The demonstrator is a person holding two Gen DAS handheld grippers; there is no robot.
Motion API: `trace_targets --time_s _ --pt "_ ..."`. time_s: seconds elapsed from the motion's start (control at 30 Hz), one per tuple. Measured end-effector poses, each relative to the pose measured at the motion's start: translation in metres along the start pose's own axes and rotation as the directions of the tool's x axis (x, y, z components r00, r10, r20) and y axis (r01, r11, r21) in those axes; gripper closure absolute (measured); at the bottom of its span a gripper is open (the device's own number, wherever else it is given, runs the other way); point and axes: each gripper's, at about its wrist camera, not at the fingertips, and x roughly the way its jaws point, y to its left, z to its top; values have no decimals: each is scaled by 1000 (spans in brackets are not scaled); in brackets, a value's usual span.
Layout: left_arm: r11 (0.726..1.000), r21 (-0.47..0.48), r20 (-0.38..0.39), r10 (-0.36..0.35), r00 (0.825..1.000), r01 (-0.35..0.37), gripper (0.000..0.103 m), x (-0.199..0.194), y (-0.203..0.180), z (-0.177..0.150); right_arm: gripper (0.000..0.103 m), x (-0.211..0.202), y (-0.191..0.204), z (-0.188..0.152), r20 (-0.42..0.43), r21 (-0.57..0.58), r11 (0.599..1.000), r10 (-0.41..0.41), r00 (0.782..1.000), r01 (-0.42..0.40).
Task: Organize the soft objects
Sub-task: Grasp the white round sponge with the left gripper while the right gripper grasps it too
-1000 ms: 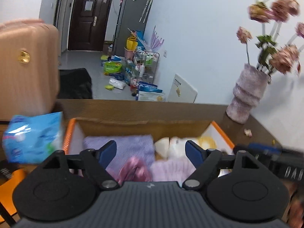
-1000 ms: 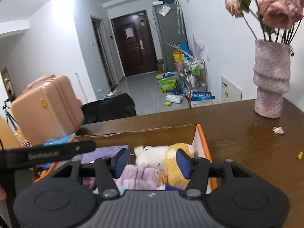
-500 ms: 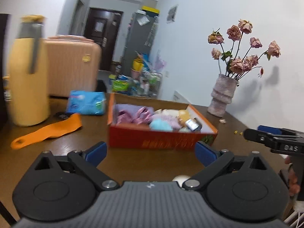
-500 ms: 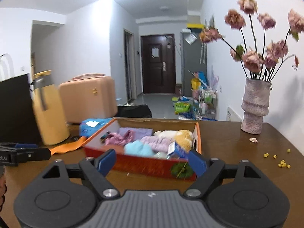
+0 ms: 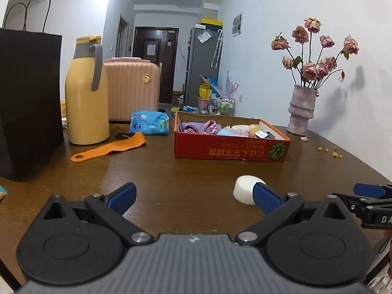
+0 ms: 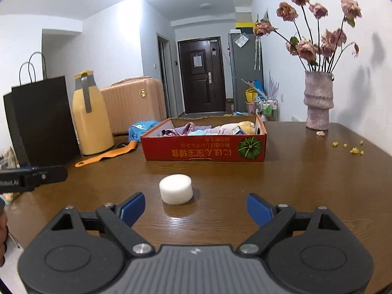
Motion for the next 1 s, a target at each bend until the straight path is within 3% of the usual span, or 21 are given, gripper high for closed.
trace_targets --time_s 0.33,0.4,0.53,0.63,0.8,0.83,0.93,1.0 --pt "997 -50 -59 -63 996 60 0 33 2 0 16 24 -8 5 -27 50 998 38 999 -36" --pt "995 -58 -70 -91 993 87 2 49 0 2 23 39 -12 9 -48 66 997 46 998 -43" --pt "991 -58 -108 -130 986 124 19 94 -8 7 31 76 -19 18 -80 108 992 78 994 -69" --pt "983 -85 -156 -172 973 160 32 132 -12 11 43 105 -21 23 -103 137 987 102 989 -87" --pt "957 -163 -212 -273 938 242 47 178 -13 15 55 150 -21 28 -135 180 977 138 981 -113" --pt "952 -173 -221 -286 932 252 56 184 -14 14 56 158 -21 28 -142 190 975 144 979 -116" --pt "937 -201 -259 -333 907 286 72 200 -14 10 72 179 -23 24 -178 220 967 166 970 -125" --pt "926 -225 -276 -360 891 304 77 205 -13 6 83 185 -24 20 -189 241 959 194 963 -146"
